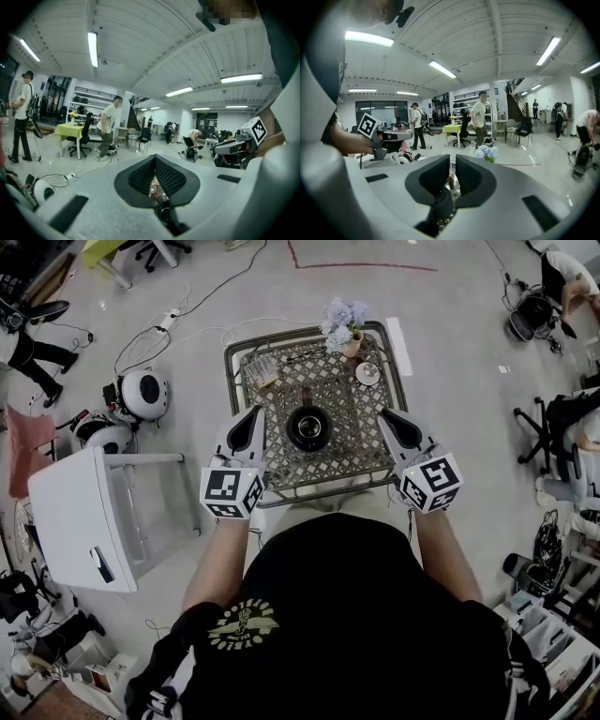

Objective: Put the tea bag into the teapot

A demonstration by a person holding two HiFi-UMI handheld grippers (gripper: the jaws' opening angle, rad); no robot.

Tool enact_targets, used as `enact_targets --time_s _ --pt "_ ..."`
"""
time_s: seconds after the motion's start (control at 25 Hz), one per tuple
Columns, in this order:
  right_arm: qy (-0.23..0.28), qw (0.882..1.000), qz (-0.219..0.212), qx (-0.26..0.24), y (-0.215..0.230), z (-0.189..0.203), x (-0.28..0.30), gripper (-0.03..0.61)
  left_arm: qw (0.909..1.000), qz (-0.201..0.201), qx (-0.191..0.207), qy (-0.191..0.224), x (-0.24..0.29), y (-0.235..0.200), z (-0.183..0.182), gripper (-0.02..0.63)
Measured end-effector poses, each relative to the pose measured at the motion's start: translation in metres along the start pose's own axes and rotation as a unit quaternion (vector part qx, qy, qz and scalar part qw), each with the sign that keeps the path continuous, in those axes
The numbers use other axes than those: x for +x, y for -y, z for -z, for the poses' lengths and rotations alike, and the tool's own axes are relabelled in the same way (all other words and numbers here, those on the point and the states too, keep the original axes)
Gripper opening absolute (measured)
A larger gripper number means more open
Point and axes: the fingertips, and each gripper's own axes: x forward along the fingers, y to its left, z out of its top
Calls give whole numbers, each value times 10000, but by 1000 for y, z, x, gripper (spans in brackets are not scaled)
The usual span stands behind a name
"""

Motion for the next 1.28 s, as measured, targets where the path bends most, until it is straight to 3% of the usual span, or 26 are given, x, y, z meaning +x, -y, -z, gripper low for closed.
enact_targets --time_s 0.28,0.56,0.92,1.16,1.28 --pt "-254 9995 -207 -46 13 19 -7 12 9997 -111 -7 -211 7 14 12 -5" --pt "-215 9994 -246 -141 48 10 -14 12 9996 -235 158 -23 21 32 -12 -5" --pt "-391 9962 -690 -352 64 16 -13 12 9965 -786 221 159 3 29 -32 -5" --pt "-460 9942 -879 -406 65 22 -2 14 9943 -1048 141 148 -7 25 -26 -5" --pt "-546 9933 -934 -413 66 31 4 46 9936 -1104 185 116 -11 29 -26 -5"
